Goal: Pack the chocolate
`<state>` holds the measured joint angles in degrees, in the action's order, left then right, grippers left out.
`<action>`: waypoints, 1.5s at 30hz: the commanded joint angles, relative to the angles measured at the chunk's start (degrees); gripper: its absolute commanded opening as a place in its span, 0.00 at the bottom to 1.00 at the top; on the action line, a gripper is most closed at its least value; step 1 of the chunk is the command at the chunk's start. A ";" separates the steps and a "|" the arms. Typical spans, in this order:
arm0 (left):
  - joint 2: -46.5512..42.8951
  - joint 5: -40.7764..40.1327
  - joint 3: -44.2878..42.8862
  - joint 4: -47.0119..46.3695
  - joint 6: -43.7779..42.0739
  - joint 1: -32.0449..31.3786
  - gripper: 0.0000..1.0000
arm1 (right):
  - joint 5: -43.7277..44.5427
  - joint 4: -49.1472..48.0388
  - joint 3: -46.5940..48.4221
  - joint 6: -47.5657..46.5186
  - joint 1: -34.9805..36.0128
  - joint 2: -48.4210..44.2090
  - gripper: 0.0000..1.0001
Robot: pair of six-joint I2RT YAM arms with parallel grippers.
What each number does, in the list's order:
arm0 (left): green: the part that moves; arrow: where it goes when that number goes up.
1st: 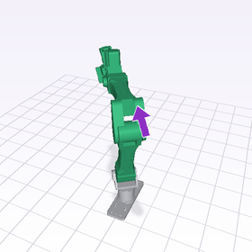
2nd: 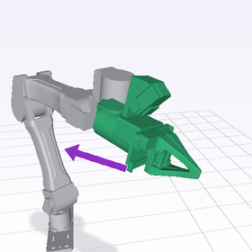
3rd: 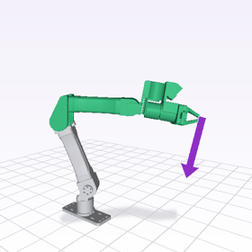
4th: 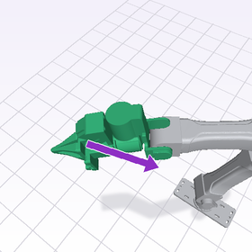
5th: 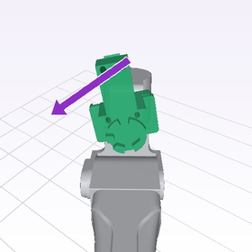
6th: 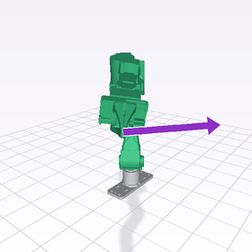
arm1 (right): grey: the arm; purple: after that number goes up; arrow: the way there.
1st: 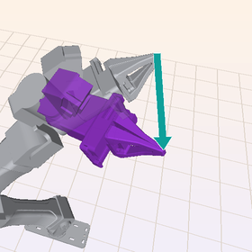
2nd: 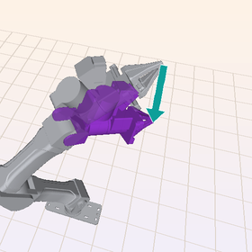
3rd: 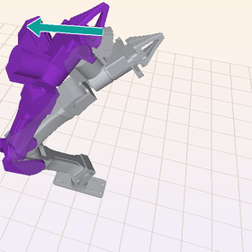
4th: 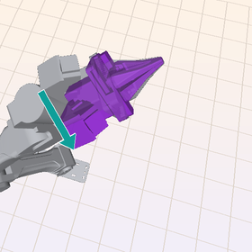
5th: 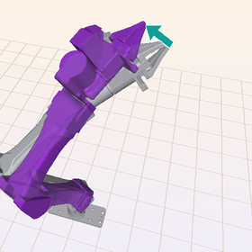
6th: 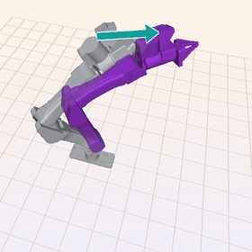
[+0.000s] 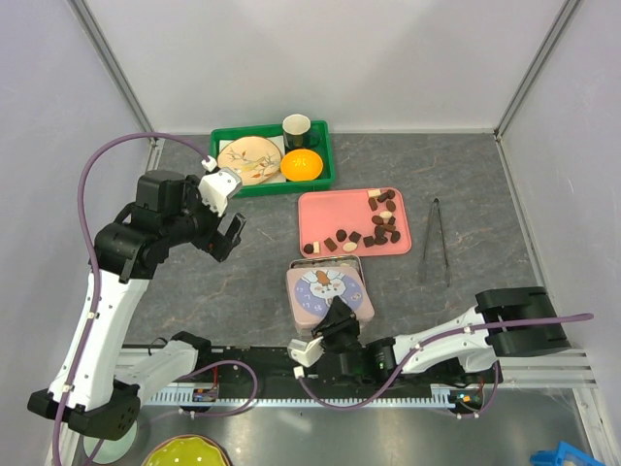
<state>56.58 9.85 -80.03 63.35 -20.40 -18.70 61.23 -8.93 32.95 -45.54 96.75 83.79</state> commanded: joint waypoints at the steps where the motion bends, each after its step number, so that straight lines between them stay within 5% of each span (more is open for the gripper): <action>1: -0.77 1.93 -1.88 -0.78 2.03 0.15 0.98 | 0.12 7.16 3.35 8.43 1.07 1.20 0.42; 4: -0.77 2.11 -2.23 -0.60 1.95 0.15 0.99 | -1.37 13.22 5.19 12.22 2.12 1.64 0.63; 13: 0.20 2.46 -3.99 0.37 2.47 0.15 0.98 | -12.19 19.83 7.48 21.89 3.18 -3.90 0.97; 28: 1.43 1.58 -4.70 0.46 1.95 0.15 0.98 | -22.91 22.55 7.74 23.83 3.09 -0.11 0.98; 45: 3.72 1.05 -5.40 -0.95 2.47 0.24 0.99 | -36.96 32.04 14.78 27.69 3.18 -10.84 0.98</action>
<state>59.99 10.68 -82.94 64.14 -19.75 -18.70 31.94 19.64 45.28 -21.12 99.55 75.31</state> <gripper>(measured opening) 0.988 0.982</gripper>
